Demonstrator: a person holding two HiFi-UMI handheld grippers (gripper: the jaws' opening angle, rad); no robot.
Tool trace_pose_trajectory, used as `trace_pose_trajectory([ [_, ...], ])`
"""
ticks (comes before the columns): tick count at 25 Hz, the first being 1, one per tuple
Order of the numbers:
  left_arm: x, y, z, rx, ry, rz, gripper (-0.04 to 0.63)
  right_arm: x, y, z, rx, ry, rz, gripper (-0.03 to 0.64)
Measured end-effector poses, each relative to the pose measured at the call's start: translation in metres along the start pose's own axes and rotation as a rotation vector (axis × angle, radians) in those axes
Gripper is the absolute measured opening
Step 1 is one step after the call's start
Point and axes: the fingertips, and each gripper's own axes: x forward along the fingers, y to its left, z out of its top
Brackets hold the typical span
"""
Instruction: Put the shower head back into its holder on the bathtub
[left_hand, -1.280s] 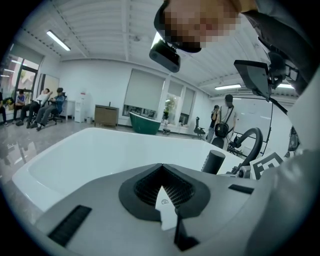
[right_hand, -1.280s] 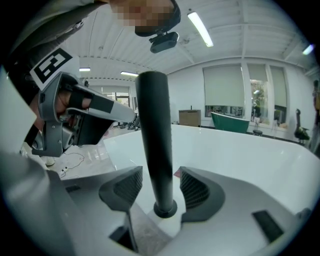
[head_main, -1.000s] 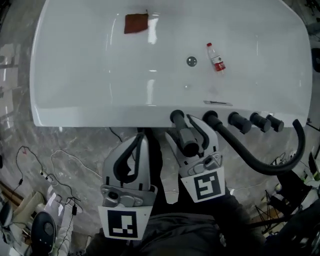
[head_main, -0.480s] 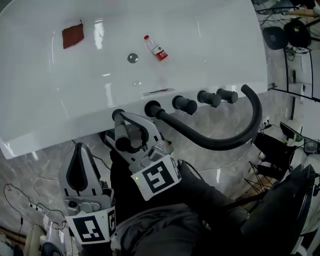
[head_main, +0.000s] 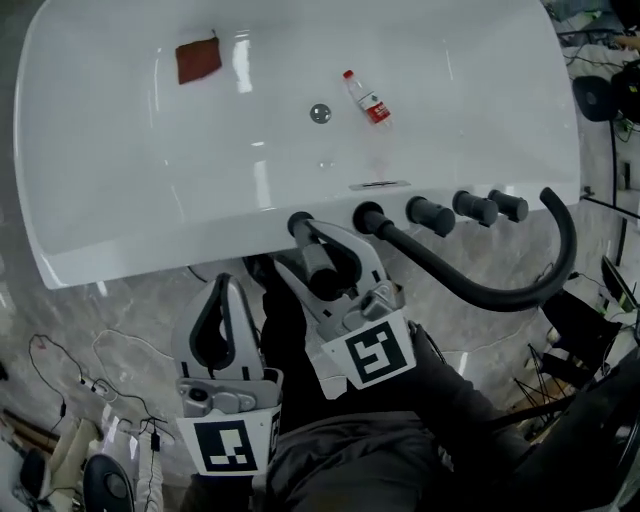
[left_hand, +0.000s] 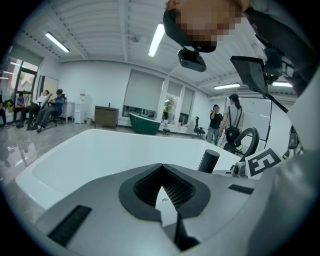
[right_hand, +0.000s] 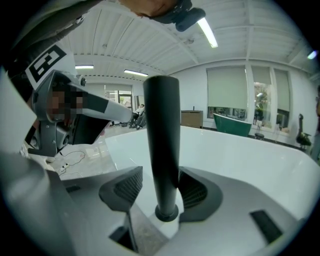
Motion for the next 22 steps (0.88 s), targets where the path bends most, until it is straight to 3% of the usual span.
trace_pose_trajectory([
  [3, 0.004, 0.003, -0.003, -0.010, 0.009, -0.010, 0.003, 0.001, -0.004, -0.004, -0.008, 0.019, -0.009, 0.222],
  [8, 0.003, 0.009, -0.009, -0.004, 0.024, -0.020, 0.003, 0.003, -0.004, -0.011, 0.103, 0.038, -0.062, 0.222],
  [22, 0.005, 0.009, -0.012, -0.003, 0.025, -0.035, 0.003, 0.005, -0.006, -0.010, 0.079, 0.027, -0.076, 0.222],
])
